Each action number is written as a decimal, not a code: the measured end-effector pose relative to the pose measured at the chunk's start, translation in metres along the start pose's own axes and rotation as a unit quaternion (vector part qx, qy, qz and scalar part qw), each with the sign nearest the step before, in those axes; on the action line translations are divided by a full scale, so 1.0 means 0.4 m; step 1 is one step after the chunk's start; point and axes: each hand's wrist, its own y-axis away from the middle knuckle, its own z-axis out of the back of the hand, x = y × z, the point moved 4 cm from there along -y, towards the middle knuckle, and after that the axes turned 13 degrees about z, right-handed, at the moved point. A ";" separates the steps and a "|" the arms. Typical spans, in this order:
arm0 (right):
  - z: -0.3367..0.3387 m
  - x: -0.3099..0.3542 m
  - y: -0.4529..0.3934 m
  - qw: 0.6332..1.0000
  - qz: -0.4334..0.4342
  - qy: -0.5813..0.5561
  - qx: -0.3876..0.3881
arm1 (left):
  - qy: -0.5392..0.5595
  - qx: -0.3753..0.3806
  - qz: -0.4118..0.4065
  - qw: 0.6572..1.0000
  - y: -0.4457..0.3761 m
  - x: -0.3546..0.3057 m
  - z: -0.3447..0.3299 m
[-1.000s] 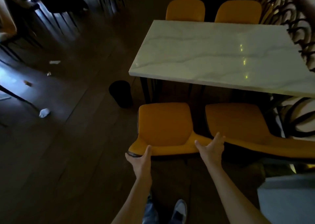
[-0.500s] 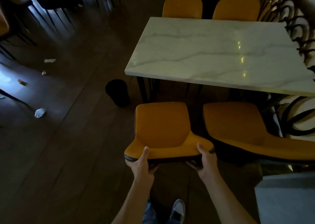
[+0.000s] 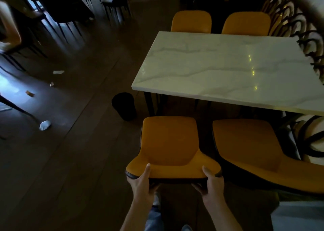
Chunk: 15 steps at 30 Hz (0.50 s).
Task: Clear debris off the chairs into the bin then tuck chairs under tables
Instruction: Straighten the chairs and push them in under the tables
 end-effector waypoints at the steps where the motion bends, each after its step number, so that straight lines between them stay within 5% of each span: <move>1: -0.014 -0.007 -0.004 1.000 -0.002 -0.001 -0.006 | -0.005 0.006 -0.002 1.000 -0.007 -0.018 -0.006; 15: -0.221 0.042 -0.085 0.998 0.037 -0.045 -0.021 | -0.059 0.052 0.009 0.997 -0.159 -0.230 -0.178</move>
